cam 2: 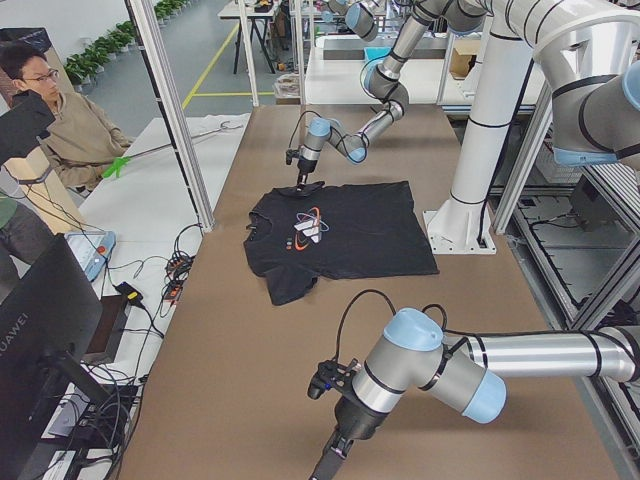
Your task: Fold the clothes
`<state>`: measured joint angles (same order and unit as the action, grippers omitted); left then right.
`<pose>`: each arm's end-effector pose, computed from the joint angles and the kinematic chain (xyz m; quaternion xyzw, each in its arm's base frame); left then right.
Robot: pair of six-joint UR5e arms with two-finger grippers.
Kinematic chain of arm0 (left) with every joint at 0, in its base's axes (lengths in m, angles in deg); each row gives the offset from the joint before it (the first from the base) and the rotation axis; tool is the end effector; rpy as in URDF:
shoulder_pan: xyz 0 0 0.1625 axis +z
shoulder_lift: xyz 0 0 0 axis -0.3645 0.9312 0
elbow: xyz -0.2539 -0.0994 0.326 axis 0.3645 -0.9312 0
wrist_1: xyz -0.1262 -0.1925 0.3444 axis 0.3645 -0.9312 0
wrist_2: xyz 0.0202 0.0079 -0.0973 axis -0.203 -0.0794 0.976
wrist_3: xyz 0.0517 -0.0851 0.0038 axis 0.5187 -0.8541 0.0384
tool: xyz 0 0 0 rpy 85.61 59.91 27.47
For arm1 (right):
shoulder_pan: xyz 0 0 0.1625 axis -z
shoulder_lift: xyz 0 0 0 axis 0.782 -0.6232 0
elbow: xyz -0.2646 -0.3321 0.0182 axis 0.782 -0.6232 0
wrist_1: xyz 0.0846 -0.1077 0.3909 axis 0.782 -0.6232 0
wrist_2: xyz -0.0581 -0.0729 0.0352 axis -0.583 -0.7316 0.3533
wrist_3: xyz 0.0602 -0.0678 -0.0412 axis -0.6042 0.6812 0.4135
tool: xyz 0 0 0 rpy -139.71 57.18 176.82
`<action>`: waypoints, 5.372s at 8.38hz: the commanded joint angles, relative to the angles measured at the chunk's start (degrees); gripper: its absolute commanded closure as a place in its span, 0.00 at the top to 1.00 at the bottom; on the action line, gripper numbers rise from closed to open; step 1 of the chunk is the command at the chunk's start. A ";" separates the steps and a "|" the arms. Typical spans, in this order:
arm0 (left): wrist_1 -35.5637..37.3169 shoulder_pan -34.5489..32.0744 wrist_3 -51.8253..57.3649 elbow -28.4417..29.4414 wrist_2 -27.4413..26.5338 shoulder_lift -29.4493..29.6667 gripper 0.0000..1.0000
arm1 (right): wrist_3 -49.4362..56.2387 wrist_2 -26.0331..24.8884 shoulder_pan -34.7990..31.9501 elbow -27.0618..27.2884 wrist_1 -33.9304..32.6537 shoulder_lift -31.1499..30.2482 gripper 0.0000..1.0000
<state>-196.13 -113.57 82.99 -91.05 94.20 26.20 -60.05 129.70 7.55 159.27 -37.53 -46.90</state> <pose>-0.1248 -0.4220 0.6164 0.2752 0.0902 0.1032 0.9516 -0.4736 -0.6085 0.2831 0.1874 -0.4244 0.0559 0.8841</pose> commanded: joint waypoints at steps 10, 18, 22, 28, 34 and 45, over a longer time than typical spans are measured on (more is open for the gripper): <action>0.31 17.44 -25.22 9.39 12.82 19.93 1.00 | -0.31 -3.27 1.36 -0.66 0.07 0.58 0.95; -5.74 34.36 -45.76 41.36 21.50 48.15 0.63 | -3.22 -2.83 1.71 5.24 0.07 -3.29 0.94; -6.28 35.06 -48.05 42.44 22.66 49.48 0.38 | -3.22 -2.83 1.71 5.41 0.16 -3.21 0.94; -7.43 32.97 -48.75 38.52 28.52 48.79 0.00 | -3.13 -2.92 1.71 5.59 0.51 -3.38 0.94; -3.68 40.56 -69.19 18.70 21.83 45.56 0.00 | -3.13 -2.83 1.71 5.59 2.18 -5.22 0.94; 1.27 48.95 -77.84 28.95 5.00 61.01 1.00 | -10.53 -3.10 2.24 10.41 3.33 -7.25 0.95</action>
<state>-195.05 -64.81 5.90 -57.55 100.61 88.72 -64.00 126.66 9.62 167.87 -33.86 -54.00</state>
